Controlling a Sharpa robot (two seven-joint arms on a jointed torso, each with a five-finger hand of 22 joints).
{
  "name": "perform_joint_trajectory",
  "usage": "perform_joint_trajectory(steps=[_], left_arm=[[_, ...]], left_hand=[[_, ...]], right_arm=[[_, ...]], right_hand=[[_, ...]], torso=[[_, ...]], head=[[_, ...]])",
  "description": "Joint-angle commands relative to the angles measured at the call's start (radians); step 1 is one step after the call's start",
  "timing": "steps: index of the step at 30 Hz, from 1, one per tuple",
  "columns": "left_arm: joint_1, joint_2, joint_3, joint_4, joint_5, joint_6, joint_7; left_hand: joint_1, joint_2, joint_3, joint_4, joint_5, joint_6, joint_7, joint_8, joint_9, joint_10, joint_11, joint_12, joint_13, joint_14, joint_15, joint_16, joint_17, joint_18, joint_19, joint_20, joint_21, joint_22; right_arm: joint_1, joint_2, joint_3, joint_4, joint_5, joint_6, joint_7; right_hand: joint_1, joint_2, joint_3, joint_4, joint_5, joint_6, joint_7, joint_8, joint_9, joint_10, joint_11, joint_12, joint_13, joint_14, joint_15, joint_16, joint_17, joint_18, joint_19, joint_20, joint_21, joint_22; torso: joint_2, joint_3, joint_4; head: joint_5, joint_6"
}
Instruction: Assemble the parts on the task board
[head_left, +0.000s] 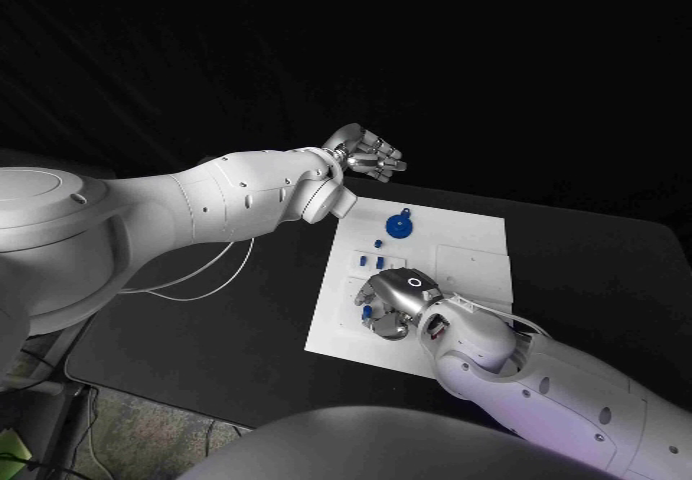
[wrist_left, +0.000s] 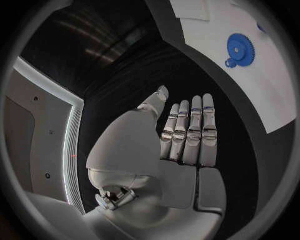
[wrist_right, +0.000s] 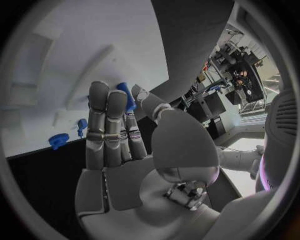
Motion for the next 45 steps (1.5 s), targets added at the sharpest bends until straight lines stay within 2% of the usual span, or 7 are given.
perform_joint_trajectory(steps=[1,14,22,26,29,36,45], left_arm=[[0.001,0.001,0.001,0.002,0.008,0.005,0.009],[0.001,-0.003,0.001,0.002,0.009,0.003,0.012],[0.000,-0.012,0.001,0.002,0.022,0.014,0.037],[-0.001,-0.016,0.001,0.004,0.024,0.015,0.043],[-0.004,-0.024,0.001,0.010,0.028,0.009,0.047],[-0.015,-0.056,0.001,0.038,0.077,0.021,0.084],[-0.026,-0.092,0.001,0.058,0.231,0.057,0.156]], left_hand=[[-0.002,0.007,-0.004,0.002,-0.005,0.000,-0.003,-0.002,0.000,-0.008,0.000,0.002,0.000,-0.002,0.003,-0.004,-0.001,0.002,0.004,0.004,0.000,-0.001],[-0.002,0.007,-0.004,0.002,-0.005,0.000,-0.003,-0.002,0.000,-0.008,0.000,0.002,0.000,-0.002,0.003,-0.004,-0.001,0.002,0.004,0.004,0.000,-0.001],[0.002,0.011,0.003,0.002,-0.001,0.012,-0.008,-0.002,0.001,0.009,-0.007,0.002,0.000,0.007,-0.002,-0.004,-0.001,0.002,0.008,0.000,0.003,0.000],[-0.001,0.011,0.006,0.003,-0.001,0.013,-0.008,-0.002,0.001,0.013,-0.008,0.002,0.000,0.030,-0.009,-0.003,0.002,0.001,0.017,-0.007,0.010,0.004],[-0.014,0.013,0.004,0.013,-0.002,0.011,-0.009,-0.002,0.001,0.025,-0.012,0.002,0.000,0.048,-0.015,-0.002,0.004,-0.001,0.025,-0.012,0.017,0.008],[-0.028,0.011,-0.002,0.027,-0.006,0.007,-0.008,-0.002,0.000,0.026,-0.012,0.002,0.000,0.053,-0.016,-0.003,0.004,-0.005,0.027,-0.014,0.019,0.010],[-0.045,0.026,-0.140,0.035,0.018,0.002,-0.008,-0.001,0.001,0.023,-0.011,0.003,0.001,0.072,-0.019,-0.001,0.009,-0.008,0.041,-0.016,0.024,0.008]], right_arm=[[-0.002,-0.006,0.000,0.009,0.019,-0.050,0.007],[-0.004,-0.072,0.018,0.078,0.117,-0.166,0.039],[-0.004,-0.165,0.137,0.124,0.327,-0.170,0.110],[-0.004,-0.219,0.182,0.120,0.505,-0.188,0.170],[-0.004,-0.265,0.215,0.111,0.638,-0.202,0.202],[-0.003,-0.343,0.252,0.070,0.754,-0.017,0.092],[-0.004,-0.382,0.258,0.047,0.708,0.222,-0.089]], right_hand=[[0.008,-0.005,-0.021,0.006,0.006,-0.008,0.002,-0.003,-0.001,-0.011,0.002,0.002,-0.001,-0.001,0.007,0.008,-0.006,0.014,0.035,0.007,-0.006,-0.004],[0.041,-0.030,-0.164,0.098,0.017,-0.073,-0.014,-0.003,-0.003,-0.059,0.010,0.012,-0.002,-0.004,0.009,0.016,-0.024,0.020,0.039,0.010,-0.012,-0.039],[-0.005,0.029,-0.162,0.135,0.016,-0.033,0.019,-0.003,-0.001,0.145,-0.038,0.023,0.001,0.013,-0.015,0.037,-0.026,-0.006,0.042,-0.011,0.040,-0.033],[-0.028,0.063,-0.154,0.150,0.026,0.002,0.006,0.000,0.004,0.238,-0.068,0.046,0.018,0.007,-0.039,0.040,-0.025,-0.011,0.039,-0.029,0.053,-0.028],[-0.029,0.076,-0.232,0.128,0.047,0.042,-0.015,0.011,0.020,0.271,-0.103,0.207,0.169,0.003,-0.067,0.044,-0.012,-0.053,0.039,-0.068,0.031,-0.045],[-0.097,0.146,-0.343,0.175,0.108,0.101,-0.056,0.003,0.183,0.125,-0.134,0.850,0.888,-0.002,-0.081,0.111,0.068,-0.068,0.045,-0.078,0.133,0.004],[-0.151,0.129,-0.346,0.245,0.115,0.055,-0.051,-0.001,0.328,0.228,-0.129,1.005,1.185,-0.006,-0.079,0.231,0.241,-0.074,0.046,-0.080,0.261,0.086]], torso=[[0.000,0.0010,-0.0009],[-0.001,0.0014,-0.0026],[-0.001,0.0032,-0.0051],[-0.007,0.0012,-0.0089],[-0.012,0.0026,-0.0133],[-0.024,0.0053,-0.0193],[-0.031,0.0046,-0.0229]], head=[[0.001,0.000],[-0.013,0.000],[-0.044,0.000],[-0.063,0.000],[-0.075,0.000],[-0.101,0.001],[-0.121,0.007]])
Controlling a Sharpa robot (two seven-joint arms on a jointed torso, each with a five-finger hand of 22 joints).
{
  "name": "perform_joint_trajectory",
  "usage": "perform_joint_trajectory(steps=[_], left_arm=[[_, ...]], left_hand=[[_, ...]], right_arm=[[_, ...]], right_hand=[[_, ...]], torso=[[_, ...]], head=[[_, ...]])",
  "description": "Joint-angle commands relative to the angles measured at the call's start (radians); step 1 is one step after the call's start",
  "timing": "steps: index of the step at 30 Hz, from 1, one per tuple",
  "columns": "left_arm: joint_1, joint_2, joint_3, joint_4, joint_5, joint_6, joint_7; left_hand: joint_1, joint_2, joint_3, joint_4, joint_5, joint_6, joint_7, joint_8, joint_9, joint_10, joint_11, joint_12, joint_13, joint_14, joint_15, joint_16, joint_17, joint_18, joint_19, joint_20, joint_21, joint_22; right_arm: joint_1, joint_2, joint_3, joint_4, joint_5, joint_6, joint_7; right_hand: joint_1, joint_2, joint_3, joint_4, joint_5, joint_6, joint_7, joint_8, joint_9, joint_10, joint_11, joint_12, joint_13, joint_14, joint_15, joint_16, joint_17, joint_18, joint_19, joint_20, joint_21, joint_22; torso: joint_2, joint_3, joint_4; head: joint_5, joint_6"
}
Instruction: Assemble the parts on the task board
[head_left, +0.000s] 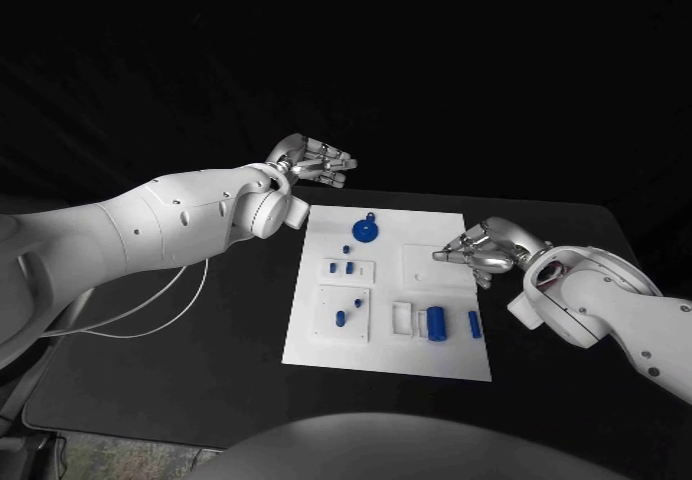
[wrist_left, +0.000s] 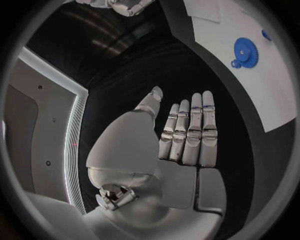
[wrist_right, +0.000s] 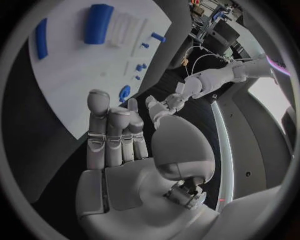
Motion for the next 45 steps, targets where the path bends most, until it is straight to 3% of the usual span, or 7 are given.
perform_joint_trajectory(steps=[1,3,8,14,28,38,45], left_arm=[[-0.001,-0.008,0.001,0.008,0.099,0.044,0.079],[-0.001,-0.016,0.001,0.015,0.106,0.053,0.090],[-0.003,-0.045,0.001,0.044,0.114,0.058,0.104],[-0.003,-0.077,-0.001,0.078,0.114,0.053,0.109],[-0.004,-0.111,-0.013,0.122,0.073,0.099,0.108],[-0.005,-0.118,-0.016,0.127,0.050,0.121,0.104],[-0.005,-0.117,-0.016,0.123,0.049,0.123,0.099]], left_hand=[[0.003,0.013,-0.025,-0.003,-0.006,-0.005,-0.001,-0.001,0.001,0.005,0.001,0.002,0.001,-0.004,0.003,-0.001,0.001,-0.008,-0.001,0.004,0.000,-0.003],[0.003,0.021,-0.051,-0.006,-0.011,-0.005,-0.001,-0.001,0.001,0.006,0.000,0.002,0.001,-0.006,0.004,-0.001,0.001,-0.008,-0.002,0.004,-0.002,-0.007],[0.008,0.031,-0.062,-0.013,-0.007,-0.001,-0.005,-0.001,0.001,0.048,-0.013,0.003,0.001,0.008,-0.004,0.002,0.004,-0.012,0.003,-0.001,0.000,-0.008],[0.011,0.033,-0.063,-0.015,-0.006,-0.001,-0.005,-0.002,0.001,0.046,-0.013,0.003,0.001,0.007,-0.004,0.000,0.003,-0.015,0.002,-0.003,-0.001,-0.008],[0.002,0.017,-0.081,-0.019,-0.004,-0.018,-0.001,-0.002,0.001,-0.018,0.007,0.003,0.001,-0.033,0.013,-0.003,-0.003,-0.014,-0.020,0.012,-0.015,-0.019],[-0.003,0.015,-0.101,-0.016,0.001,-0.024,0.004,-0.001,0.001,-0.033,0.014,0.004,0.002,-0.046,0.019,-0.003,-0.002,-0.009,-0.025,0.020,-0.023,-0.027],[-0.007,0.011,-0.104,-0.014,0.001,-0.035,0.011,-0.002,0.000,-0.039,0.017,0.003,0.002,-0.047,0.020,-0.003,-0.002,-0.008,-0.024,0.021,-0.023,-0.029]], right_arm=[[-0.001,-0.006,0.000,0.001,0.004,0.197,-0.142],[-0.003,-0.010,0.000,0.004,-0.003,0.230,-0.184],[-0.006,-0.014,-0.009,0.010,-0.009,0.277,-0.287],[-0.007,-0.012,-0.031,0.013,-0.013,0.283,-0.364],[-0.009,0.026,-0.092,-0.006,0.004,0.274,-0.423],[-0.009,0.059,-0.107,-0.015,-0.006,0.244,-0.425],[-0.009,0.075,-0.121,-0.019,-0.008,0.251,-0.427]], right_hand=[[-0.033,-0.022,0.001,0.030,0.008,-0.015,0.006,-0.004,0.013,0.009,0.002,0.009,0.027,-0.005,0.006,0.013,0.024,-0.014,0.045,0.001,0.019,0.013],[-0.048,-0.047,0.010,0.066,0.008,-0.024,0.008,-0.004,0.027,0.011,0.006,0.006,0.047,-0.005,0.009,0.017,0.039,-0.011,0.044,0.004,0.025,0.022],[-0.048,-0.073,0.026,0.121,-0.007,-0.032,0.010,-0.005,0.051,0.027,0.008,-0.035,0.104,0.003,0.011,0.003,0.086,-0.008,0.046,0.007,0.013,0.042],[-0.061,-0.073,0.038,0.102,-0.002,-0.032,0.011,-0.006,0.036,0.030,0.008,-0.047,0.115,0.005,0.010,-0.003,0.097,-0.009,0.045,0.006,0.009,0.052],[-0.068,-0.110,0.056,0.153,-0.060,-0.063,0.020,-0.005,0.031,0.023,0.015,-0.055,0.121,0.007,0.016,0.009,0.129,-0.004,0.046,0.012,0.013,0.070],[-0.059,-0.137,0.063,0.205,-0.105,-0.074,0.023,-0.005,0.038,0.025,0.017,-0.048,0.125,0.009,0.017,0.012,0.144,-0.003,0.047,0.013,0.014,0.081],[-0.045,-0.128,0.064,0.182,-0.110,-0.071,0.022,-0.005,0.039,0.026,0.017,-0.046,0.126,0.010,0.017,0.015,0.148,-0.004,0.047,0.013,0.018,0.086]], torso=[[-0.005,-0.0015,-0.0020],[-0.006,-0.0021,-0.0017],[-0.007,-0.0038,-0.0006],[-0.006,-0.0032,0.0009],[-0.006,-0.0036,-0.0024],[-0.004,-0.0032,-0.0023],[-0.004,-0.0030,-0.0020]], head=[[-0.011,0.000],[-0.015,0.000],[-0.023,0.001],[-0.028,0.000],[-0.025,-0.003],[-0.019,-0.005],[-0.017,-0.006]])
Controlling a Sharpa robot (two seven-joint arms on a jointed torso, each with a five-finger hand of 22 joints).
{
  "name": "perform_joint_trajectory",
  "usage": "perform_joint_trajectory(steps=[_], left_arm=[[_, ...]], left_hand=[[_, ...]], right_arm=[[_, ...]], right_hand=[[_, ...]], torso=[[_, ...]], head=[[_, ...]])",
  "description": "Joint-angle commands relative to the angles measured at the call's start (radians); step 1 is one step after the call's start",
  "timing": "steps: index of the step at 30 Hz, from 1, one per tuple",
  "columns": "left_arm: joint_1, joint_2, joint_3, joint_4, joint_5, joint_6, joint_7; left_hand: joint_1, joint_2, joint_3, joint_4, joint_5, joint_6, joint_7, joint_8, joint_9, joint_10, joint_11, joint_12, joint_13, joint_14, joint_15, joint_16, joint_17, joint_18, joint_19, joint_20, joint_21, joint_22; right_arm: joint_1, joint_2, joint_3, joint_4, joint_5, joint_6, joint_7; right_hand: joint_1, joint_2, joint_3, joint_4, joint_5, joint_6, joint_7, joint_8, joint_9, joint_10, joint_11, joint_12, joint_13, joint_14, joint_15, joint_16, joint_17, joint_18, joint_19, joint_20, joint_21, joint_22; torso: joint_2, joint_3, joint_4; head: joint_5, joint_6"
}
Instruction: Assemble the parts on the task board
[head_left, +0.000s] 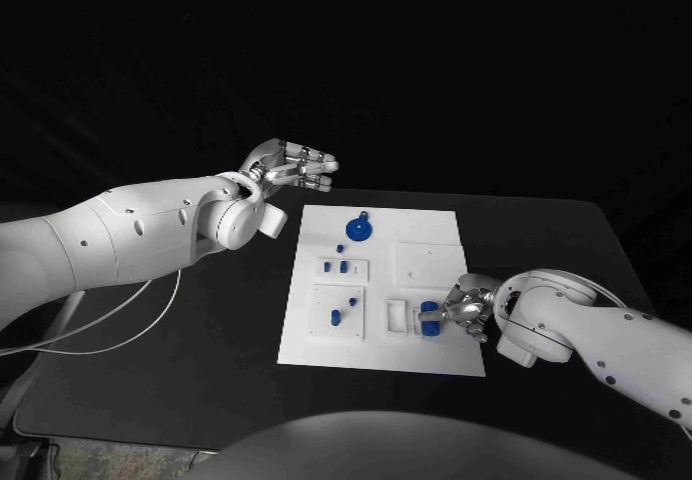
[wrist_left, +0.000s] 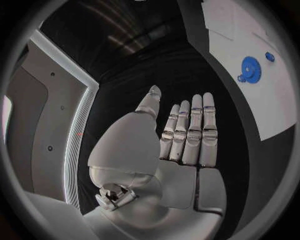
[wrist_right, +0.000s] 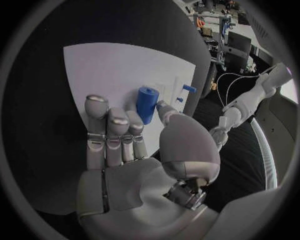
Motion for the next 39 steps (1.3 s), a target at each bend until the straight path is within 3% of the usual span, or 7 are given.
perform_joint_trajectory(steps=[1,4,9,15,18,23,39], left_arm=[[0.000,0.001,0.001,-0.001,-0.012,0.023,0.009],[0.000,0.001,0.000,-0.003,-0.012,0.023,0.007],[0.000,0.010,0.000,-0.012,-0.012,0.024,0.005],[0.000,0.020,0.000,-0.016,-0.012,0.028,0.003],[0.000,0.020,0.000,-0.016,-0.012,0.029,0.002],[0.000,0.016,0.000,-0.019,-0.012,0.030,-0.003],[0.000,0.023,-0.001,-0.031,-0.017,0.035,-0.015]], left_hand=[[-0.008,-0.002,-0.006,0.000,0.003,-0.007,0.000,-0.002,0.001,-0.008,-0.002,0.003,0.002,-0.007,0.002,-0.003,0.000,-0.008,0.000,0.005,-0.003,-0.001],[-0.007,-0.003,-0.005,0.000,0.005,-0.008,0.000,-0.001,0.001,-0.008,-0.002,0.004,0.002,-0.008,0.002,-0.003,0.000,-0.008,0.000,0.005,-0.004,-0.002],[-0.008,-0.012,0.001,0.007,0.005,-0.024,0.005,-0.001,0.001,-0.015,0.001,0.004,0.002,-0.012,0.004,-0.003,0.000,-0.007,-0.002,0.008,-0.005,-0.005],[-0.008,-0.011,0.002,0.008,0.005,-0.024,0.005,-0.001,0.001,-0.016,0.001,0.004,0.002,-0.013,0.004,-0.003,0.000,-0.007,-0.003,0.008,-0.005,-0.006],[-0.008,-0.011,0.003,0.008,0.005,-0.024,0.005,-0.001,0.001,-0.017,0.001,0.004,0.002,-0.014,0.005,-0.003,0.000,-0.007,-0.004,0.008,-0.006,-0.006],[-0.009,-0.010,0.003,0.010,0.005,-0.024,0.005,-0.001,0.001,-0.017,0.001,0.004,0.002,-0.015,0.005,-0.003,0.000,-0.007,-0.004,0.009,-0.006,-0.007],[-0.010,-0.010,0.004,0.016,0.004,-0.025,0.006,-0.001,0.001,-0.020,0.002,0.004,0.002,-0.015,0.005,-0.003,0.001,-0.006,-0.004,0.009,-0.005,-0.008]], right_arm=[[-0.010,0.011,-0.015,-0.006,-0.012,0.016,-0.017],[-0.010,0.016,-0.025,-0.010,-0.020,0.019,-0.019],[-0.010,0.024,-0.039,-0.022,-0.044,0.000,-0.026],[-0.010,0.026,-0.044,-0.034,-0.064,-0.050,-0.031],[-0.010,0.022,-0.045,-0.036,-0.059,-0.073,-0.030],[-0.009,0.007,-0.046,-0.029,0.004,-0.104,-0.028],[0.045,-0.033,-0.037,0.033,0.147,-0.103,-0.036]], right_hand=[[0.024,0.006,0.002,-0.030,-0.004,-0.003,0.000,-0.002,-0.001,-0.002,0.006,0.002,0.045,0.004,0.001,0.007,0.004,0.003,0.047,0.006,0.008,0.003],[0.033,0.016,0.002,-0.091,-0.002,-0.001,0.000,-0.003,-0.002,-0.003,0.006,0.001,0.044,0.004,0.002,0.007,0.007,0.003,0.047,0.007,0.007,0.009],[0.130,0.019,0.037,-0.162,-0.013,0.012,-0.004,0.000,0.000,-0.003,0.002,0.000,0.044,0.004,0.001,0.007,0.009,0.001,0.047,0.005,0.013,0.012],[0.170,0.100,0.090,-0.291,0.090,0.051,-0.015,-0.002,-0.002,-0.004,-0.007,-0.001,0.044,0.005,-0.003,0.004,0.008,-0.006,0.049,0.003,0.020,0.019],[0.131,0.133,0.124,-0.359,0.089,0.070,-0.023,-0.001,0.007,-0.003,-0.012,-0.004,0.042,0.007,-0.005,0.002,0.007,-0.011,0.048,-0.001,0.022,0.022],[0.093,0.152,0.140,-0.369,0.080,0.085,-0.038,-0.001,0.039,-0.001,-0.019,-0.011,0.035,0.007,-0.010,-0.001,0.004,-0.015,0.049,-0.005,0.021,0.024],[0.061,0.127,0.113,-0.318,0.031,0.136,-0.062,0.000,0.093,0.006,-0.033,-0.045,0.008,0.007,-0.019,-0.013,-0.006,-0.025,0.048,-0.015,0.013,0.023]], torso=[[0.000,0.0003,-0.0002],[0.000,0.0003,0.0000],[0.000,-0.0006,0.0006],[-0.001,-0.0012,-0.0009],[0.000,-0.0005,-0.0001],[-0.001,0.0000,-0.0005],[-0.001,-0.0026,-0.0003]], head=[[0.001,-0.001],[0.001,0.002],[-0.002,0.010],[0.002,0.007],[0.002,0.005],[0.004,0.004],[-0.003,0.005]])
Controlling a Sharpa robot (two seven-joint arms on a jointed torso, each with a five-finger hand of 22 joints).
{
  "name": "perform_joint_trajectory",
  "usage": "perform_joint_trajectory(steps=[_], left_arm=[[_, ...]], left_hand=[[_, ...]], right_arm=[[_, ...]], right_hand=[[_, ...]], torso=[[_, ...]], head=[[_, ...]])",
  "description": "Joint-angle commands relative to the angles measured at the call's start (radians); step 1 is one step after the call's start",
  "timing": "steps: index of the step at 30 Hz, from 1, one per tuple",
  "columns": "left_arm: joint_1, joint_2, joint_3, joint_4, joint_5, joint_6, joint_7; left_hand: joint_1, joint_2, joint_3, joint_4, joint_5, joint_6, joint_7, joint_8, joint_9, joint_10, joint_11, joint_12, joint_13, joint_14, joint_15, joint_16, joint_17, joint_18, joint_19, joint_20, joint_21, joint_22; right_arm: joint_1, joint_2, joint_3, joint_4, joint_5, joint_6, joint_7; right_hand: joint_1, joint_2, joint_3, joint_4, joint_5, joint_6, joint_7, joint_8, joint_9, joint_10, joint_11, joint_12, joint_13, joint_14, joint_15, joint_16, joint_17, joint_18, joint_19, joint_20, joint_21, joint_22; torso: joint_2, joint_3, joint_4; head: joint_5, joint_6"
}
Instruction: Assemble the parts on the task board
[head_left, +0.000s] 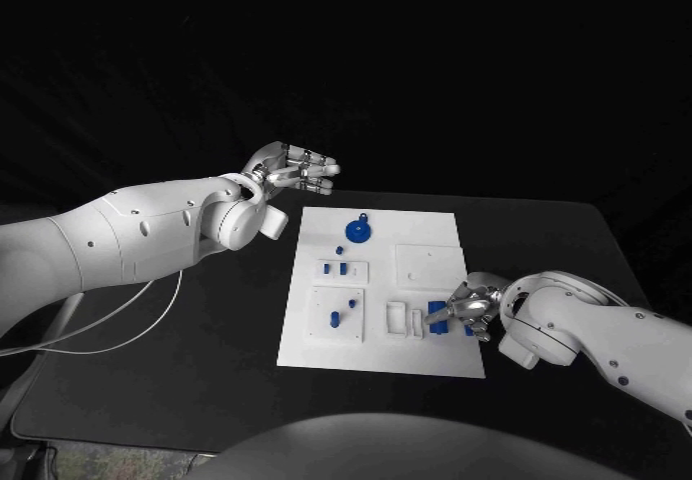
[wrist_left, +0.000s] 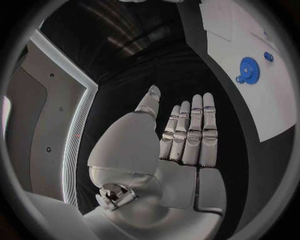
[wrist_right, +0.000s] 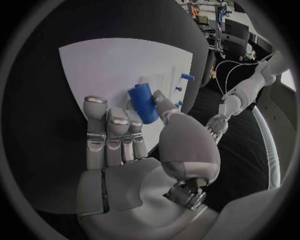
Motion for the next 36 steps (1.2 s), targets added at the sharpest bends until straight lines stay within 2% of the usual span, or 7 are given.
perform_joint_trajectory(steps=[1,9,12,16,21,26,36], left_arm=[[0.000,0.005,0.000,-0.002,-0.006,0.017,-0.001],[0.001,0.014,0.000,-0.006,-0.011,0.019,-0.005],[0.001,0.017,-0.001,-0.007,-0.013,0.020,-0.007],[0.001,0.021,-0.001,-0.008,-0.015,0.022,-0.008],[0.001,0.024,-0.001,-0.008,-0.018,0.025,-0.010],[0.001,0.025,-0.001,-0.008,-0.027,0.025,-0.012],[0.001,0.025,-0.002,-0.006,-0.049,0.027,-0.013]], left_hand=[[-0.003,-0.004,-0.001,0.005,0.004,-0.005,0.000,-0.001,0.001,-0.005,0.000,0.004,0.001,-0.010,0.000,-0.003,0.000,-0.007,-0.001,0.005,-0.005,-0.001],[-0.003,-0.004,-0.001,0.005,0.004,-0.005,0.000,-0.001,0.001,-0.005,0.000,0.004,0.001,-0.010,0.000,-0.003,0.000,-0.007,-0.001,0.005,-0.005,-0.001],[-0.003,-0.006,-0.001,0.008,0.004,-0.005,0.000,-0.001,0.001,-0.005,0.000,0.004,0.001,-0.011,0.000,-0.003,0.000,-0.006,-0.002,0.006,-0.005,-0.001],[-0.003,-0.006,0.000,0.010,0.004,-0.006,0.001,-0.001,0.001,-0.006,0.000,0.004,0.001,-0.012,0.001,-0.003,0.000,-0.006,-0.002,0.006,-0.005,-0.002],[-0.002,-0.007,0.000,0.010,0.003,-0.006,0.001,-0.001,0.001,-0.007,0.001,0.004,0.001,-0.013,0.001,-0.003,0.000,-0.007,-0.002,0.006,-0.006,-0.002],[-0.003,-0.007,0.000,0.012,0.003,-0.006,0.001,-0.001,0.001,-0.008,0.001,0.004,0.001,-0.014,0.001,-0.003,0.000,-0.007,-0.003,0.006,-0.006,-0.002],[-0.005,-0.007,0.001,0.018,-0.003,-0.008,0.001,-0.001,0.001,-0.010,0.002,0.004,0.001,-0.016,0.002,-0.003,0.000,-0.007,-0.005,0.007,-0.006,-0.003]], right_arm=[[0.011,0.002,0.001,0.009,0.049,0.013,-0.026],[0.037,0.036,-0.001,-0.005,0.080,0.051,-0.042],[0.045,0.055,-0.006,-0.016,0.091,0.063,-0.047],[0.051,0.077,-0.016,-0.031,0.101,0.092,-0.056],[0.058,0.102,-0.040,-0.041,0.100,0.118,-0.062],[0.060,0.126,-0.059,-0.049,0.052,0.129,-0.064],[0.061,0.147,-0.068,-0.057,0.000,0.115,-0.061]], right_hand=[[0.033,0.034,0.034,-0.022,-0.005,0.040,-0.032,0.010,0.055,0.013,-0.010,-0.007,0.006,0.000,-0.009,-0.007,-0.001,-0.012,0.048,-0.008,-0.005,0.000],[0.028,0.028,0.032,-0.013,-0.002,0.051,-0.038,0.010,0.107,0.013,-0.013,-0.007,0.004,0.000,-0.010,-0.012,-0.003,-0.016,0.048,-0.010,-0.010,0.000],[0.024,0.027,0.029,-0.011,-0.002,0.050,-0.038,0.010,0.109,0.012,-0.012,-0.009,0.004,0.000,-0.010,-0.011,-0.003,-0.016,0.048,-0.010,-0.010,0.001],[0.009,0.028,0.019,-0.002,0.001,0.049,-0.037,0.010,0.113,0.010,-0.012,-0.014,0.001,-0.001,-0.010,-0.013,-0.003,-0.015,0.047,-0.009,-0.012,0.001],[-0.006,0.038,-0.007,0.000,0.010,0.049,-0.036,0.010,0.121,0.010,-0.011,-0.017,0.000,-0.001,-0.010,-0.016,-0.003,-0.015,0.047,-0.009,-0.015,0.002],[-0.027,0.043,-0.024,0.013,0.012,0.055,-0.038,0.010,0.127,0.012,-0.012,-0.015,0.001,0.000,-0.010,-0.018,-0.003,-0.014,0.047,-0.009,-0.018,0.002],[-0.056,0.051,-0.043,0.042,-0.036,0.061,-0.039,0.010,0.160,0.016,-0.013,-0.016,0.003,0.000,-0.012,-0.025,-0.008,-0.014,0.048,-0.012,-0.016,0.003]], torso=[[0.001,0.0000,0.0017],[0.001,-0.0010,0.0030],[0.001,-0.0016,0.0019],[0.001,-0.0005,0.0019],[0.002,0.0006,0.0020],[0.003,0.0018,0.0019],[0.002,0.0017,0.0005]], head=[[-0.002,0.000],[-0.002,-0.002],[-0.002,-0.002],[-0.001,-0.003],[-0.001,-0.005],[0.003,-0.005],[0.007,-0.006]])
